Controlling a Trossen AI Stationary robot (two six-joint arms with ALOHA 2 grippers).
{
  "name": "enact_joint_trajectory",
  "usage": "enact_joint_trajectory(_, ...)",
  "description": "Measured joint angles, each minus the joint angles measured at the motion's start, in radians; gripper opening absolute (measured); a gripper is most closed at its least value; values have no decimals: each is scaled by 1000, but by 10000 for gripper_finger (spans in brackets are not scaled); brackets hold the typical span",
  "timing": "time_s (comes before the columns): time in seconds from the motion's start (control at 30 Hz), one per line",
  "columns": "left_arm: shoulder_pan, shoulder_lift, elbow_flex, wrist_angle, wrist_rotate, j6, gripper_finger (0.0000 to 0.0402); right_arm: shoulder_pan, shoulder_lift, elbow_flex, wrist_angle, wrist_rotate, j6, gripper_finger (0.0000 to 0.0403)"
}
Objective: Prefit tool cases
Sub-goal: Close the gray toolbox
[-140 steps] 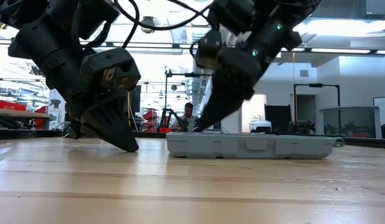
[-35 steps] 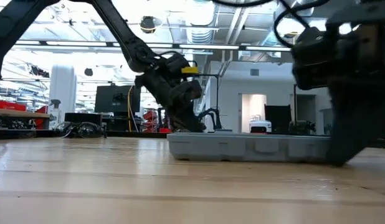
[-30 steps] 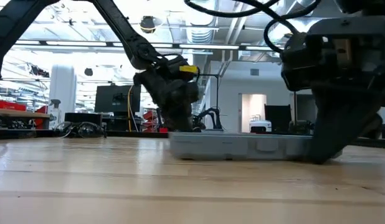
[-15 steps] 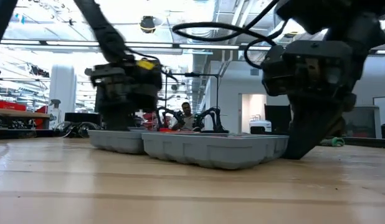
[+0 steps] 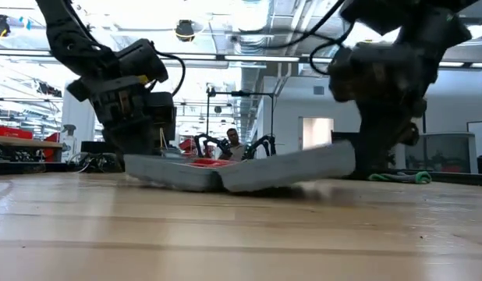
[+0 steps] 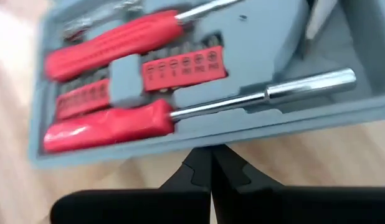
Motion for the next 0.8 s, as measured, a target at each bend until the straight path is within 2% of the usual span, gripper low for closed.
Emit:
enact_joint_trajectory(0.2,-26,4,-1,37,-128,-14,0,11,-116,-98,47,-7,95,0)
enact_joint_trajectory(0.37,-25,3,0,38,-138,-18,0,63,-172,-171,87,1,214,0)
enact_joint_trajectory(0.5,-25,3,0,30,-163,-22,0,105,-171,-210,128,19,280,0)
enact_joint_trajectory(0.57,-25,3,0,22,-212,-19,0,115,-165,-213,179,25,295,0)
enact_joint_trajectory(0.67,-24,3,0,8,-288,-1,0,116,-125,-215,230,25,296,0)
enact_joint_trajectory(0.8,-14,3,0,14,-310,18,0,116,-62,-215,263,26,322,0)
